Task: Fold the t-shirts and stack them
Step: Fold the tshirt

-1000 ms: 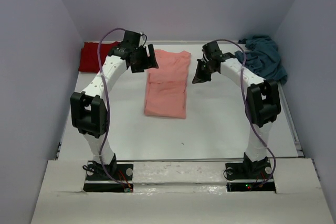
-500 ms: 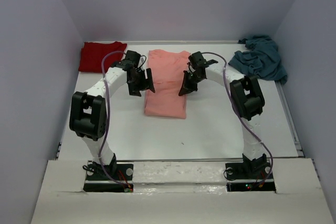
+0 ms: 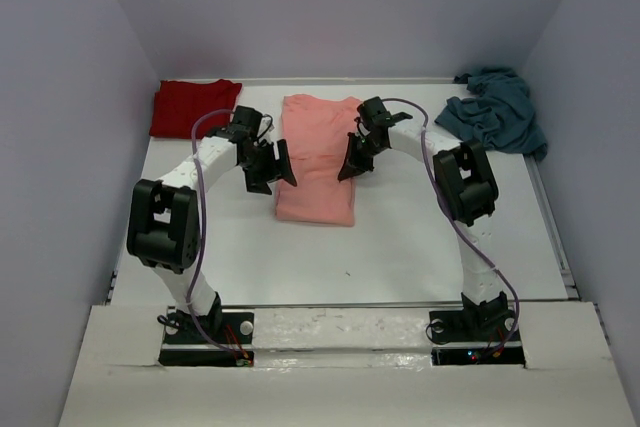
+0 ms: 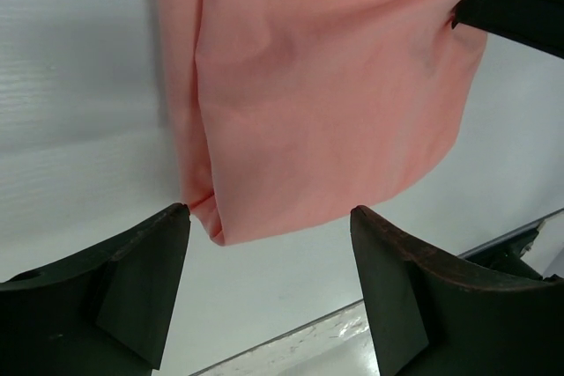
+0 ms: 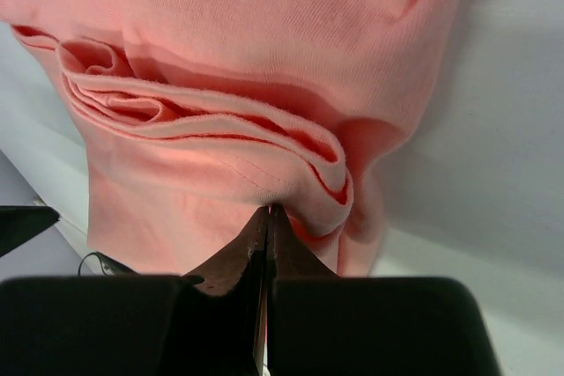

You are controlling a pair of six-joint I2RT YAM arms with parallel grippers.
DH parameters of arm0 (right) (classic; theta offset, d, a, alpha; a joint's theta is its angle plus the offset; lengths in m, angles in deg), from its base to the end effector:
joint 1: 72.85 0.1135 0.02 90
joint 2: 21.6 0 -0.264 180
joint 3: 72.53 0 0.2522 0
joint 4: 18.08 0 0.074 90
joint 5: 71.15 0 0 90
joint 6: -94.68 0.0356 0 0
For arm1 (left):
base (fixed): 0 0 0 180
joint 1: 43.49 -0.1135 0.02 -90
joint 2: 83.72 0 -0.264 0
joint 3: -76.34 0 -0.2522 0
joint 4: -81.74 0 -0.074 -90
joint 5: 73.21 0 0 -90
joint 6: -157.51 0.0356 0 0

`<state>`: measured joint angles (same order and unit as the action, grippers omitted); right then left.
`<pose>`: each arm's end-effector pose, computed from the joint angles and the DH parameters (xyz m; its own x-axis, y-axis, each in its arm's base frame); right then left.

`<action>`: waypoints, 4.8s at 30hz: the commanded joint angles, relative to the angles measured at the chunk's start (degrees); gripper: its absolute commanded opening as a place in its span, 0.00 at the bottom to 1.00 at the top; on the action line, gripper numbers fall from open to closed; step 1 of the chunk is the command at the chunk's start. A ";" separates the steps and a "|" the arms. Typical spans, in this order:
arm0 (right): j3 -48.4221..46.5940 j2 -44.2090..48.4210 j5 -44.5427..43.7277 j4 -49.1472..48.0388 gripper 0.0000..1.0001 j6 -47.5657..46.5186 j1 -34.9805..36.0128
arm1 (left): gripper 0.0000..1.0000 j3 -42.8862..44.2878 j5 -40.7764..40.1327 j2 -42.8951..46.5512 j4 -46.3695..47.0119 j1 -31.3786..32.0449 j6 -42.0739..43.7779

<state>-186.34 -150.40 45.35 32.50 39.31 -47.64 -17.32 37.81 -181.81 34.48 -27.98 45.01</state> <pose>0.4210 0.2158 0.1576 -0.9893 0.0964 -0.1094 0.0171 0.8219 0.5693 0.3428 -0.1084 0.2316 -0.9268 -0.1135 -0.3580 0.0789 0.8731 -0.4811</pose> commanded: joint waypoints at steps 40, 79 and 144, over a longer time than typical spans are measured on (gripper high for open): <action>-1.20 -0.85 0.22 -1.22 0.00 -1.58 0.28 | 0.81 -25.47 23.10 7.12 29.80 -7.33 -3.86; -1.55 -1.81 0.04 -0.61 0.00 -1.67 0.28 | 0.69 -20.99 25.04 1.67 9.16 -7.42 8.26; 44.06 22.62 8.04 -25.11 0.61 10.80 -0.08 | 0.76 -24.68 20.73 2.73 18.73 -9.18 2.20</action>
<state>-144.07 -126.31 54.68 15.74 48.58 -48.77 -43.27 58.79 -178.29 52.12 -36.83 47.61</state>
